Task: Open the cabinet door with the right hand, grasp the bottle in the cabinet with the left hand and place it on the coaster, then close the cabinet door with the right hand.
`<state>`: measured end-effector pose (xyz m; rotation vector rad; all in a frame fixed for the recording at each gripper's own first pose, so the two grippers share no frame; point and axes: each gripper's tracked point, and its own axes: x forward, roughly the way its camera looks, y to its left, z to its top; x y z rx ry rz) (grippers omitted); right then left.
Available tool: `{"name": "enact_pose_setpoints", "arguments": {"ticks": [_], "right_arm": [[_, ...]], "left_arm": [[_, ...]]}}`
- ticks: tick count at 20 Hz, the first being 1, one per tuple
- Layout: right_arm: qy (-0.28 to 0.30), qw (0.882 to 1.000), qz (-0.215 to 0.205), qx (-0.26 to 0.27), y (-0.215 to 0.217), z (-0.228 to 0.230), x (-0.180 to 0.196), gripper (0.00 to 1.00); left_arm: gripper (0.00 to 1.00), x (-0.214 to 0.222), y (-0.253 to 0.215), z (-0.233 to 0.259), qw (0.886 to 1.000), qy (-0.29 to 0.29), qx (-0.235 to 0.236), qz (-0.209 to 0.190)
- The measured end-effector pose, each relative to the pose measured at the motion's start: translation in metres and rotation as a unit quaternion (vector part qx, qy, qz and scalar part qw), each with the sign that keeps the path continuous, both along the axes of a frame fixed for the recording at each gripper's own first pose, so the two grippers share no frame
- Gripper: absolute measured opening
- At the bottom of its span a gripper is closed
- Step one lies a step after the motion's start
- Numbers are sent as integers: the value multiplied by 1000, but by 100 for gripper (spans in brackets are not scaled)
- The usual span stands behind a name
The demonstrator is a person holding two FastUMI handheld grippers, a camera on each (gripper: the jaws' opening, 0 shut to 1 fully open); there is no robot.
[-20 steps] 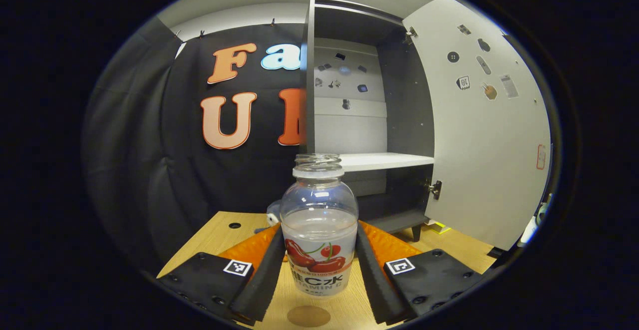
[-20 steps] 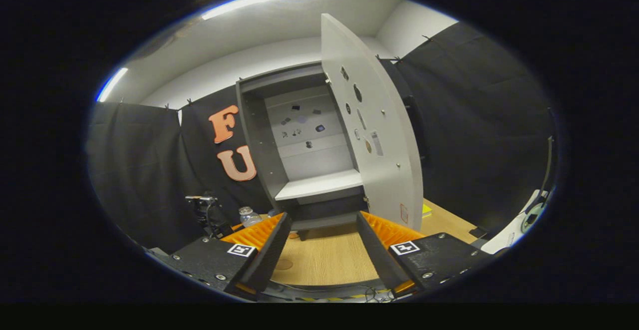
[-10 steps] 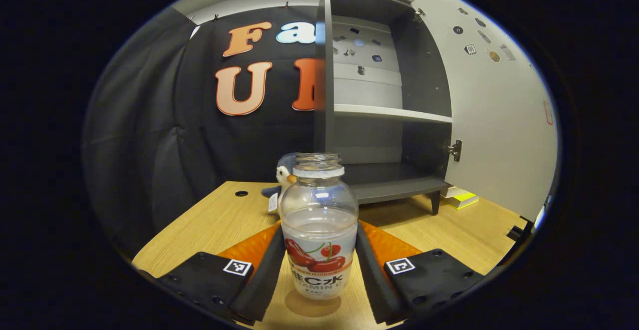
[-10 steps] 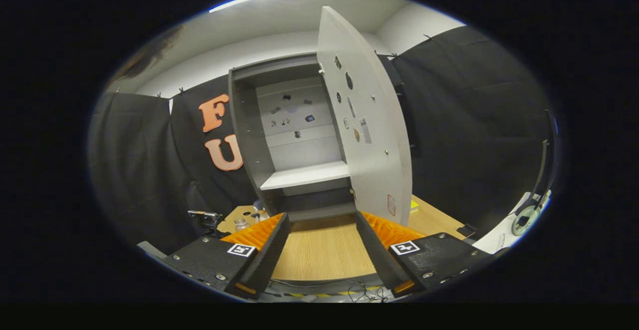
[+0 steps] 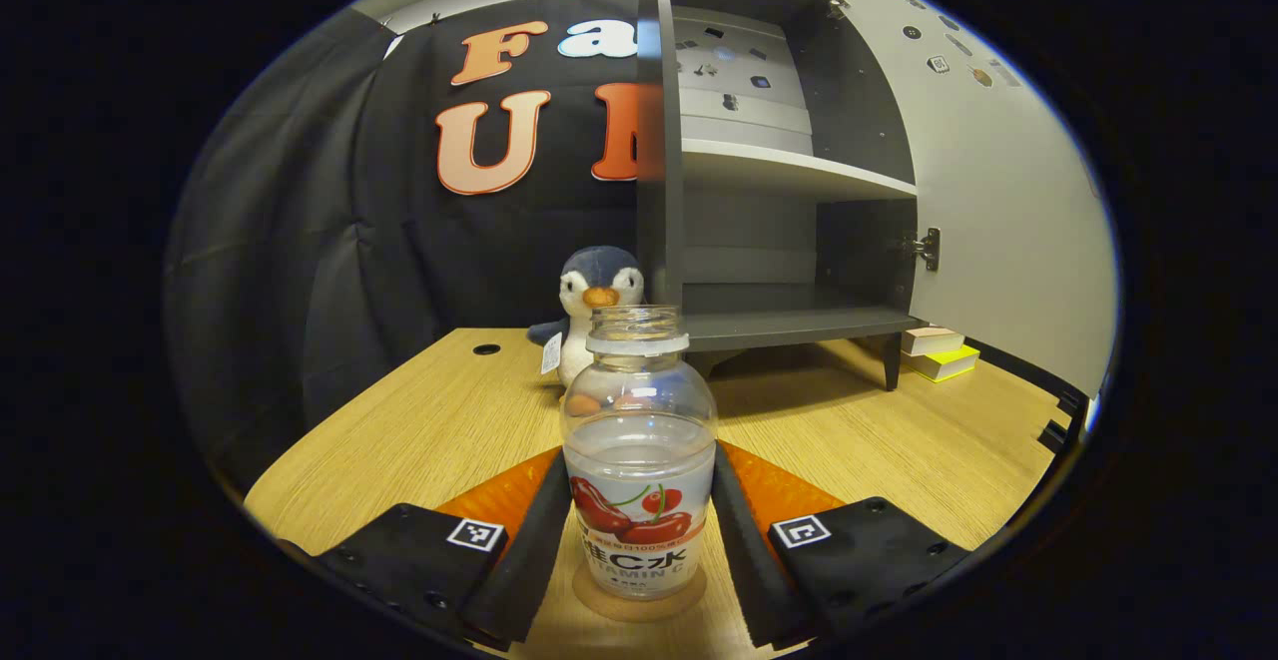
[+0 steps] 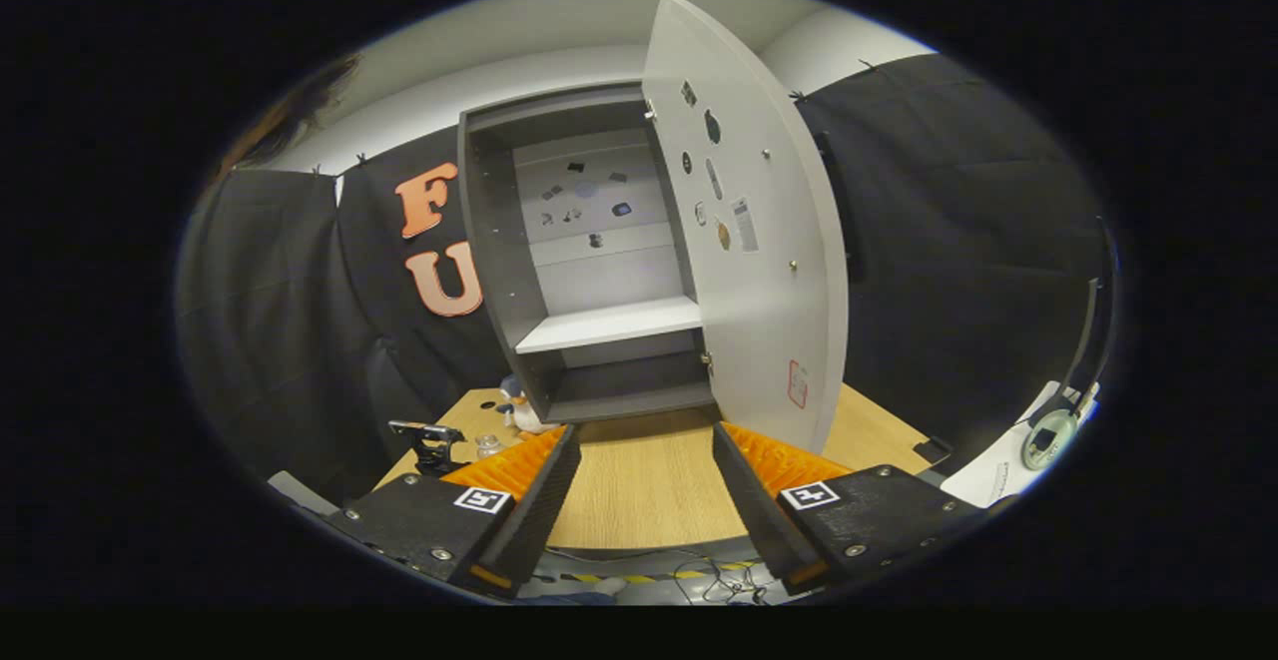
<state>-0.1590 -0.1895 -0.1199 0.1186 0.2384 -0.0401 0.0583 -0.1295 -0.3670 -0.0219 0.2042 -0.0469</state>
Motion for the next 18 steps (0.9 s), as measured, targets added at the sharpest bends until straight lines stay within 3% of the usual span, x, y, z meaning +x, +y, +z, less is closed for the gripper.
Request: {"name": "enact_pose_setpoints", "arguments": {"ticks": [7,8,9,13,16,18], "right_arm": [[12,1000,6,7,6,-4,1,83],[13,1000,9,7,8,-6,1,79],[15,1000,10,6,9,-7,1,83],[21,1000,14,14,12,-10,2,83],[23,999,16,20,13,-12,2,83],[23,999,16,23,14,-11,1,83]], "left_arm": [[83,-15,-3,-1,1000,1,14,-3],[84,-16,-2,-3,1000,7,19,-1],[85,-20,-2,-6,1000,8,18,-4],[87,-23,-2,-12,1000,21,22,-7],[97,-23,1,-10,999,22,24,-6],[98,-22,1,-3,1000,17,20,-9]]}}
